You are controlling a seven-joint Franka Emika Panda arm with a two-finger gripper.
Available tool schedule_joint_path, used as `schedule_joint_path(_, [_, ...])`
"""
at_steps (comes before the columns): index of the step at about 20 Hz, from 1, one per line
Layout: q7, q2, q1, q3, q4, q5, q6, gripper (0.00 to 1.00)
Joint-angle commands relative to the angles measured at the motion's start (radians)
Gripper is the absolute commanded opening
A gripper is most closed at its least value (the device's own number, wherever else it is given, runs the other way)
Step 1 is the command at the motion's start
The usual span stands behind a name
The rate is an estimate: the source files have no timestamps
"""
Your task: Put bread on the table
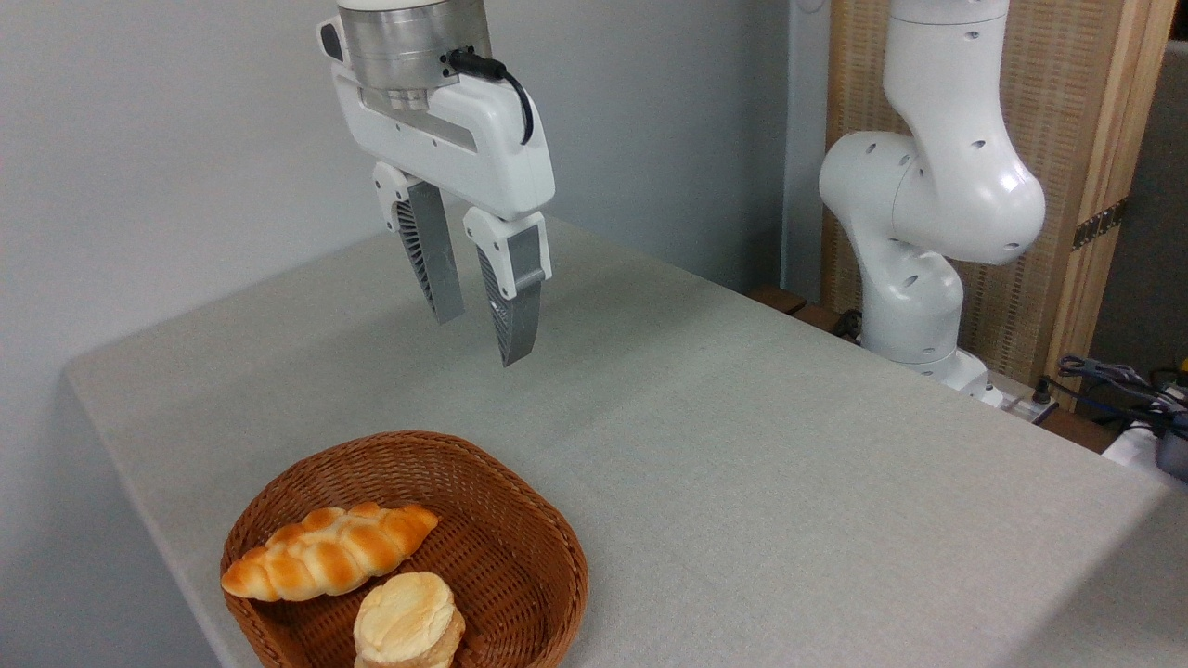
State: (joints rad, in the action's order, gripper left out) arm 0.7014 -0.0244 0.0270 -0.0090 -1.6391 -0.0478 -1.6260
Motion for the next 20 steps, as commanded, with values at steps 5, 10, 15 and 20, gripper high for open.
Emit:
schedule_joint_path(5, [0.013, 0.056, 0.007, 0.0, -0.002, -0.001, -0.302, 1.0])
schedule_joint_path(10, [0.016, 0.093, 0.008, -0.016, -0.057, 0.011, -0.461, 1.0])
schedule_joint_path(15, [0.015, 0.132, 0.008, -0.031, -0.114, 0.009, -0.517, 1.0])
schedule_joint_path(20, [0.012, 0.182, 0.008, -0.065, -0.188, 0.013, -0.702, 1.0])
